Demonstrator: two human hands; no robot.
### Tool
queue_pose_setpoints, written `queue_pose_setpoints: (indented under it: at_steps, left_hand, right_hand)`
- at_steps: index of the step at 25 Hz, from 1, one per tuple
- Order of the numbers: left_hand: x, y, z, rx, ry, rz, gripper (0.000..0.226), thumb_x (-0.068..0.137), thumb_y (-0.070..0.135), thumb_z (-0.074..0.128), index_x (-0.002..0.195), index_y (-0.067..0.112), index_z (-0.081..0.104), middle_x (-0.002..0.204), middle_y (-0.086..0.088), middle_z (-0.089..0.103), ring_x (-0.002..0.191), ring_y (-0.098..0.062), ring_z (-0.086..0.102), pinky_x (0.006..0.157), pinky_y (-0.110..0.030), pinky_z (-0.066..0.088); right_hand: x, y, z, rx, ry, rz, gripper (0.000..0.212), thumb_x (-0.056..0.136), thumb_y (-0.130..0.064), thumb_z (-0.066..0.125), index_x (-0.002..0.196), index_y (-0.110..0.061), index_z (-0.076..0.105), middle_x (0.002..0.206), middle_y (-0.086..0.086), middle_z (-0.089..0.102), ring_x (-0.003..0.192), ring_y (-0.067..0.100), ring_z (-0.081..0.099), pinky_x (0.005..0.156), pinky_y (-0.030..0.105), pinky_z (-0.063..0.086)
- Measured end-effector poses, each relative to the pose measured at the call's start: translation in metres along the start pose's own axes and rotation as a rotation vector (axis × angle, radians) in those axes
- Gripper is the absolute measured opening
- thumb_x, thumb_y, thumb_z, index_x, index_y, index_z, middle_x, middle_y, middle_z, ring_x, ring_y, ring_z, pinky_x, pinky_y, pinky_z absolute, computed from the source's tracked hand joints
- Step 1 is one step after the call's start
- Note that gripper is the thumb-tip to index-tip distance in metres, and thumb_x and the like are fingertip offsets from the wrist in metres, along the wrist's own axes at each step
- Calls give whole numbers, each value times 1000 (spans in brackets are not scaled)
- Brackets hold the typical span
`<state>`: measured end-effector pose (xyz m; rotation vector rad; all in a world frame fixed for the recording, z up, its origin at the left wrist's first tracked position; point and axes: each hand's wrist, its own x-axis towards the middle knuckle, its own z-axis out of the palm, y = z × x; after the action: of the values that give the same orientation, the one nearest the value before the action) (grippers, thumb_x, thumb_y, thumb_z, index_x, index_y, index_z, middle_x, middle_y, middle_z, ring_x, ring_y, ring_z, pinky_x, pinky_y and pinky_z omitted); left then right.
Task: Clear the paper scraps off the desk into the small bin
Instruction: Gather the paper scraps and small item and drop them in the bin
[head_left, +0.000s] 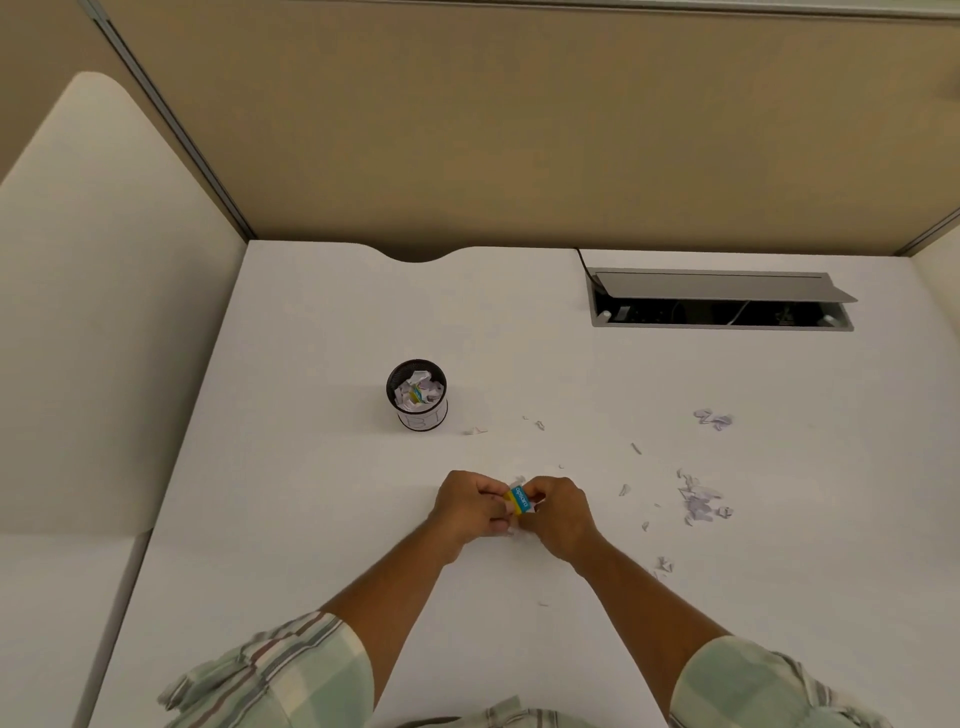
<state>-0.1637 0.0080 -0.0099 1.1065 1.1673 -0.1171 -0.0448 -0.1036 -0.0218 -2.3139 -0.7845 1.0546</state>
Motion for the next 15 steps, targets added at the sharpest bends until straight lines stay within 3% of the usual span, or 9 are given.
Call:
queue_pose_setpoints:
  at_steps: [6, 11, 15]
  left_hand:
    - [-20, 44, -45, -156, 40, 169, 27, 80, -2, 79, 105, 0, 73, 96, -19, 76, 84, -29, 77, 80, -39, 64]
    - [-29, 90, -95, -236, 124, 296, 25, 81, -2, 78, 106, 5, 75, 99, -14, 78, 90, -30, 78, 82, -40, 64]
    - [-19, 116, -127, -215, 213, 340, 24, 83, -2, 76, 107, 1, 74, 98, -15, 78, 85, -28, 78, 80, -40, 64]
  right_hand:
    - [16, -67, -19, 25, 27, -166, 28, 69, -22, 92, 92, -18, 76, 82, -10, 69, 71, 5, 61, 65, 14, 48]
    - [40, -145, -27, 28, 48, -303, 28, 72, -20, 90, 95, -16, 76, 85, -9, 68, 72, 6, 61, 69, 21, 53]
    - [71, -189, -24, -26, 44, -357, 22, 74, -17, 88, 92, -16, 75, 81, -10, 67, 67, 3, 58, 61, 14, 42]
